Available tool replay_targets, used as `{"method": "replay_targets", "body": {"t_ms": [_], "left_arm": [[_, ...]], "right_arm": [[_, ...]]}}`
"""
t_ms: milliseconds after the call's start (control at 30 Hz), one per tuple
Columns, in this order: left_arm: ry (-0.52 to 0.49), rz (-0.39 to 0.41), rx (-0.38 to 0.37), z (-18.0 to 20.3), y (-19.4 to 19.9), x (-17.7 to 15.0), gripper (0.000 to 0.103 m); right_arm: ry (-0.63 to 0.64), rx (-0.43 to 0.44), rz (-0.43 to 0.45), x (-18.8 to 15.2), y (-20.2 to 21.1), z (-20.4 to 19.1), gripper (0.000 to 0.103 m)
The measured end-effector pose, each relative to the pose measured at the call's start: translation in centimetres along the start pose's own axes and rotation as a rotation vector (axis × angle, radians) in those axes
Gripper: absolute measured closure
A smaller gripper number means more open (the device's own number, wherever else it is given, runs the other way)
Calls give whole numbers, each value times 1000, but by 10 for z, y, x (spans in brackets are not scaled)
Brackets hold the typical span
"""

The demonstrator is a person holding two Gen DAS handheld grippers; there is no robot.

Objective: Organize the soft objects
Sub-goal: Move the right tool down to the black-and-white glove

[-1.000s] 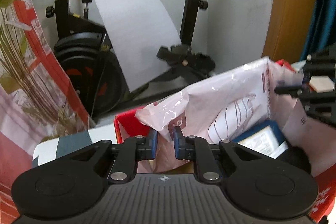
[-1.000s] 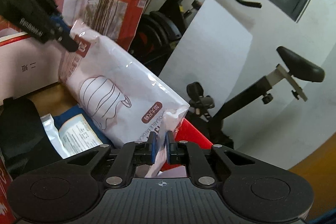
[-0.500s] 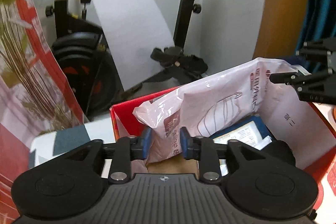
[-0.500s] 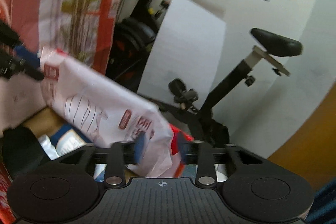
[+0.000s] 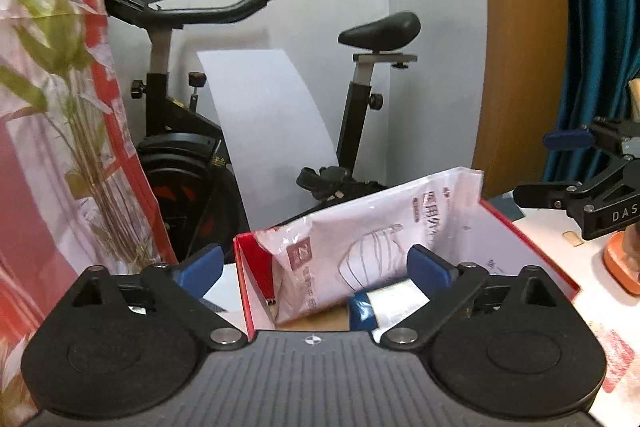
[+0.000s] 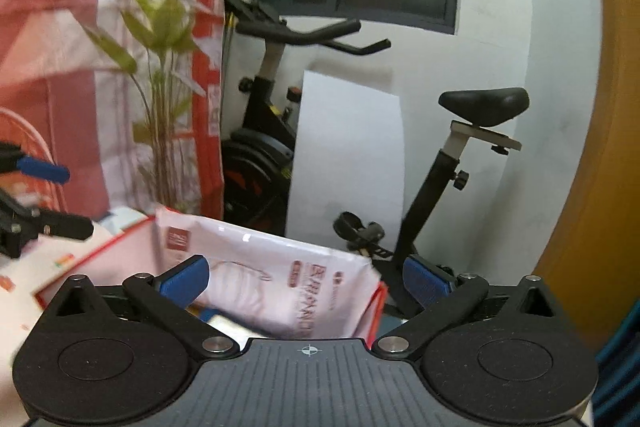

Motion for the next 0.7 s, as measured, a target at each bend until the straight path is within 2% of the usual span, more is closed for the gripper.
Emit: {"method": "replay_targets", "body": {"t_ms": [200, 433, 600, 700], "left_arm": [[22, 18, 57, 21, 32, -34, 0], [113, 7, 38, 40, 53, -88, 0], [210, -19, 13, 47, 58, -129, 2], [285, -46, 8, 47, 55, -152, 5]], "right_arm": [[-74, 10, 33, -20, 43, -9, 0], [-115, 28, 26, -61, 79, -26, 0], [-178, 35, -18, -95, 94, -32, 0], [-214, 69, -58, -112, 97, -36, 0]]}}
Point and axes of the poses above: each gripper's, at about its wrist camera, not at the fingertips, and y roughly against the way its jaws point, z to its right, x to its top, the point moved 1 cm from there along -y, roughly the way its jaws point, and after that the axes turned 12 degrees about -x, right-handed, at the moved point
